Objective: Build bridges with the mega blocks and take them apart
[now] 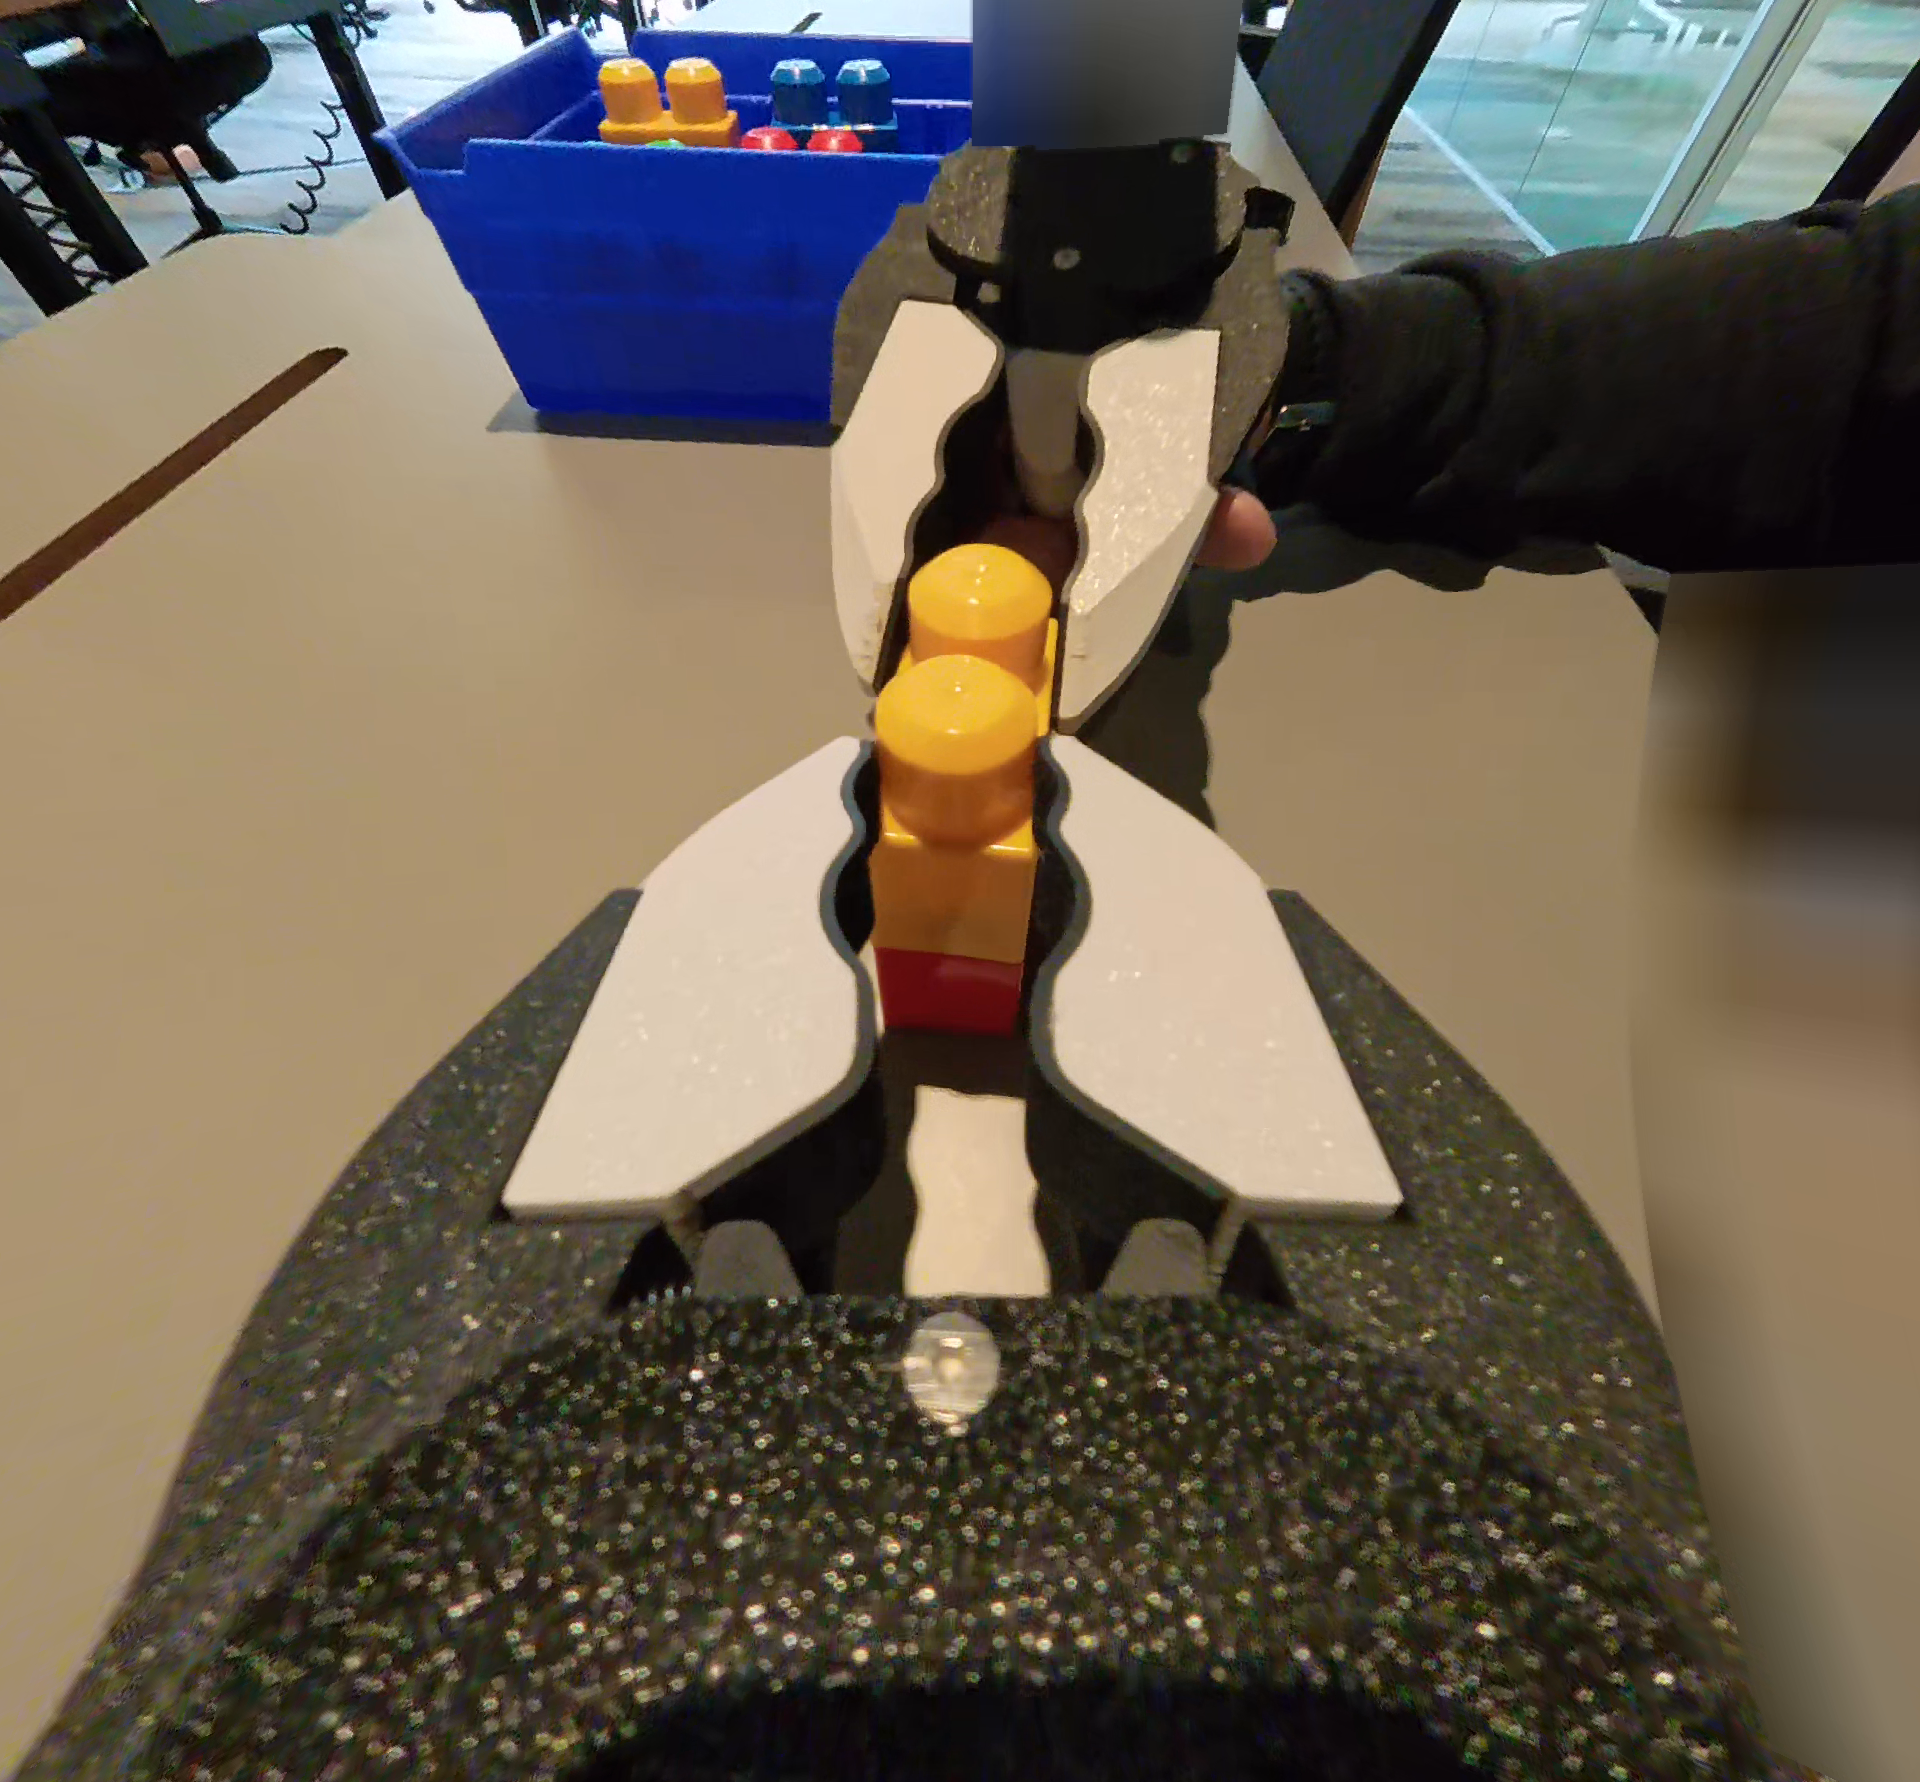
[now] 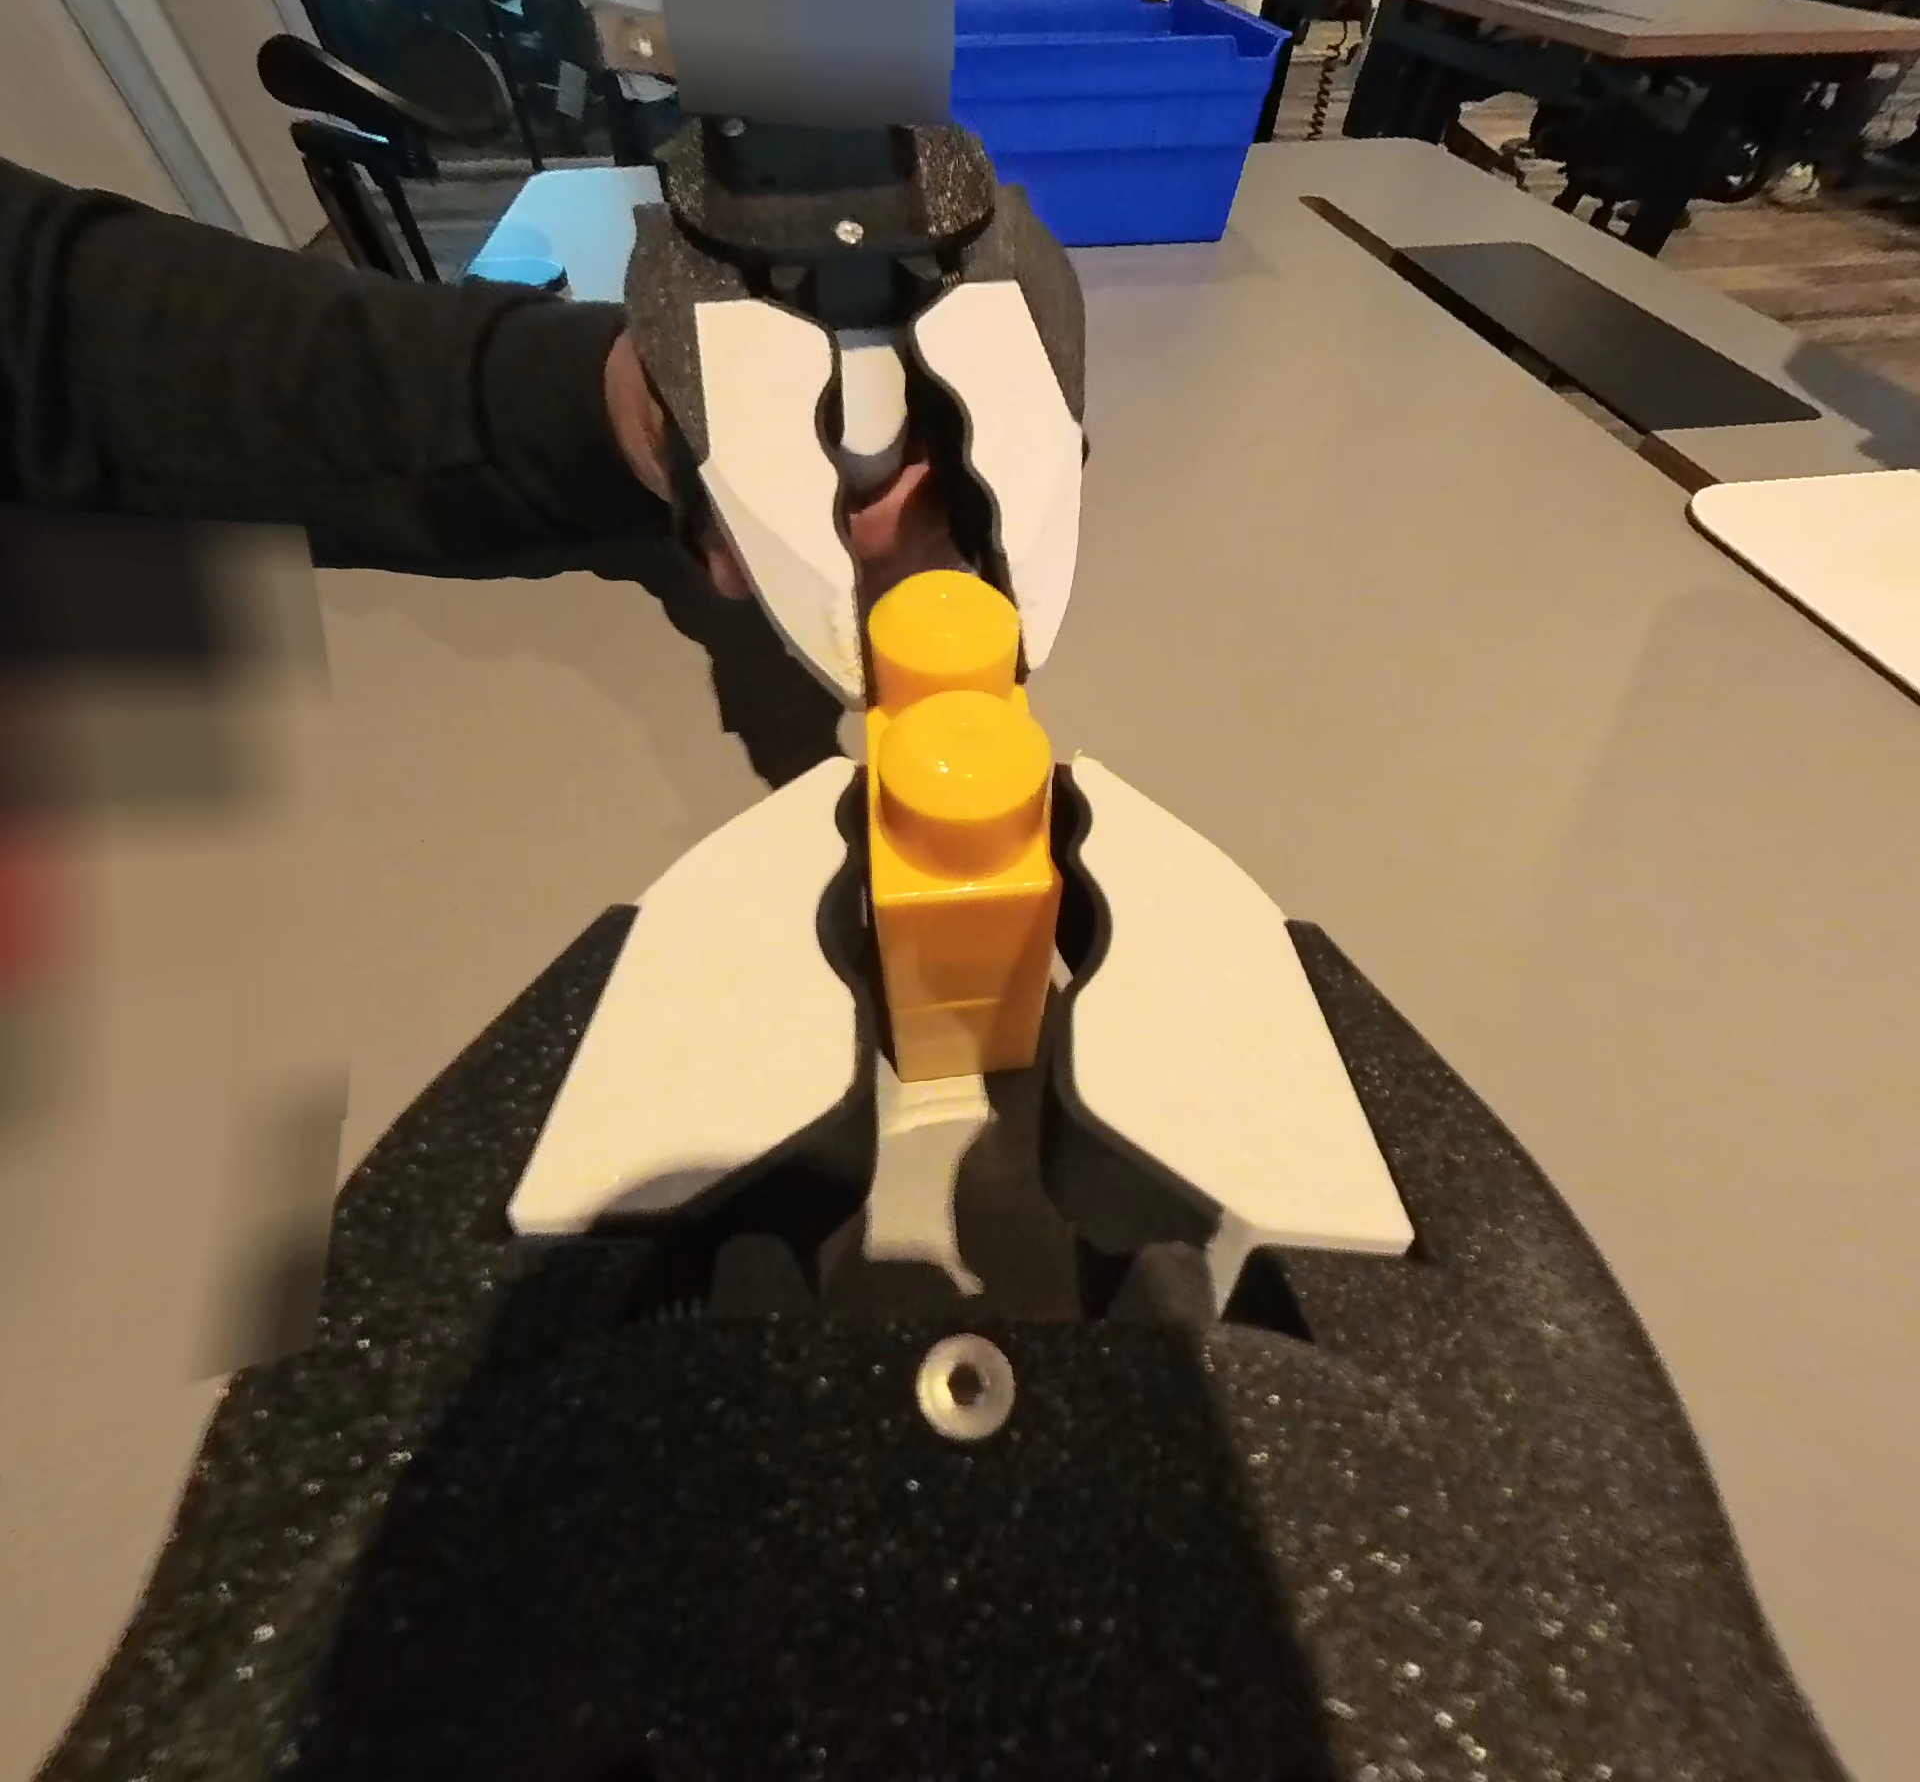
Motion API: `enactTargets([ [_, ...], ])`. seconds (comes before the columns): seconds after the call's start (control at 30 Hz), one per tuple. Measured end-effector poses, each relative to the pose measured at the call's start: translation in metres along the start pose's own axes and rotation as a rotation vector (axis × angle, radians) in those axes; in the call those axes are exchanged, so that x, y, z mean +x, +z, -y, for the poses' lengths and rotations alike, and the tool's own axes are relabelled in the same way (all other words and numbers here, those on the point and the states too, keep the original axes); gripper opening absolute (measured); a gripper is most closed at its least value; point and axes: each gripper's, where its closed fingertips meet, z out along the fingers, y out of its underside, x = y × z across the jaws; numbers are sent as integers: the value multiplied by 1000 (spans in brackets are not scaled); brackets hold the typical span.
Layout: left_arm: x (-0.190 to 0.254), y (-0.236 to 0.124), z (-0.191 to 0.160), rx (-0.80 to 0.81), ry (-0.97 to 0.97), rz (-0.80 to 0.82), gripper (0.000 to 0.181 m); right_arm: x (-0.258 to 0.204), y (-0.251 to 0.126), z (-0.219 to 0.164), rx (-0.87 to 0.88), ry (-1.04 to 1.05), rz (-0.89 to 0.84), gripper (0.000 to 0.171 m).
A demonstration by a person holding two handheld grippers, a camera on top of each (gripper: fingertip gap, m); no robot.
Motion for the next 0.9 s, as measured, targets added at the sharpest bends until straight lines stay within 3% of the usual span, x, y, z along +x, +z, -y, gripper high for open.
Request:
enactTargets([
  [0.33, 0, 0, -1, -35, 20, 11, 28, 0, 1, 0, 28, 49, 23, 34],
  [0.5, 1, 0, 0, -15, 4, 8, 27, 0, 1, 1, 29, -35, -11, 34],
  [0.53, 1, 0, 0, -7, 5, 10, 27, -1, 1, 0, 23, -68, -13, 36],
  [0.6, 1, 0, 0, -1, 1, 8, 27, -1, 1, -3, -3, -86, -16, 61],
  [0.7, 0, -1, 0, 4, -2, -3, 27, -3, 4, -14, -52, -32, 22, 68],
  [0.73, 0, -1, 0, 6, -2, -5, 27, -2, 5, -15, -63, -36, 16, 67],
  [0.83, 1, -1, 0, 6, 0, -11, 27, -2, 9, -18, -94, -60, -8, 39],
  [0.9, -1, -2, 0, 2, 7, 0, 27, 0, 10, -19, -106, -54, -22, 37],
])
